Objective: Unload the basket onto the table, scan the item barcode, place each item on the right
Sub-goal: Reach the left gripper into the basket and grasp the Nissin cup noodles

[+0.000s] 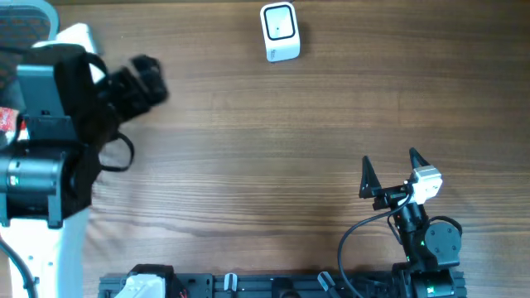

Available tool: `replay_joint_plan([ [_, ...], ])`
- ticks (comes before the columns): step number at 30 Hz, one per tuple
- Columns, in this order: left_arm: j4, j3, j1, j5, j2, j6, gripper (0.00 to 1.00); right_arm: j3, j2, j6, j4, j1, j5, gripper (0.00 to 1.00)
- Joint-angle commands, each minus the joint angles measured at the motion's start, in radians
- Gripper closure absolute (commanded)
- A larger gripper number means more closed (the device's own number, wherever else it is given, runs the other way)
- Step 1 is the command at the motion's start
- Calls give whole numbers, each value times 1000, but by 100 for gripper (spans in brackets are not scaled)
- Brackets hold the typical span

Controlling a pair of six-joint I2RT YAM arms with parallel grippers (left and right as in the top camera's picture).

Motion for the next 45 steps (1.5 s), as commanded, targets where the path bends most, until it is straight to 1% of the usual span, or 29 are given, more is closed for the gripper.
replay_joint_plan([
  [1,9,16,108,-376,29,-121,0,-1,-3,6,4,-5,10,0],
  [3,34,16,193,-400,53,-119,0,-1,-3,6,4,-5,10,0],
  [6,75,16,320,-399,97,-89,0,-1,-3,6,4,-5,10,0],
  [10,124,16,480,-395,193,-83,0,-1,-3,6,4,-5,10,0],
  [12,173,16,560,-378,266,15,0,-1,-3,6,4,-5,10,0],
  [14,217,16,620,-330,330,124,0,-1,-3,6,4,-5,10,0],
  [16,239,16,673,-255,393,289,0,-1,-3,6,4,-5,10,0],
  [17,240,16,710,-252,430,341,0,-1,-3,6,4,-5,10,0],
  [19,239,16,753,-224,465,397,0,-1,-3,6,4,-5,10,0],
  [23,265,15,849,22,510,530,0,-1,-3,6,4,-5,10,0],
  [25,253,15,897,147,539,630,0,-1,-3,6,4,-5,10,0],
  [27,232,10,924,243,560,697,0,-1,-3,6,4,-5,10,0],
  [29,225,-2,932,256,576,704,0,-1,-3,6,4,-5,10,0],
  [31,201,-3,932,256,597,746,0,-1,-3,6,4,-5,10,0],
  [40,75,-6,931,256,690,750,0,-1,-3,6,4,-5,10,0],
  [45,93,-69,931,256,709,750,0,-1,-3,6,4,-5,10,0],
])
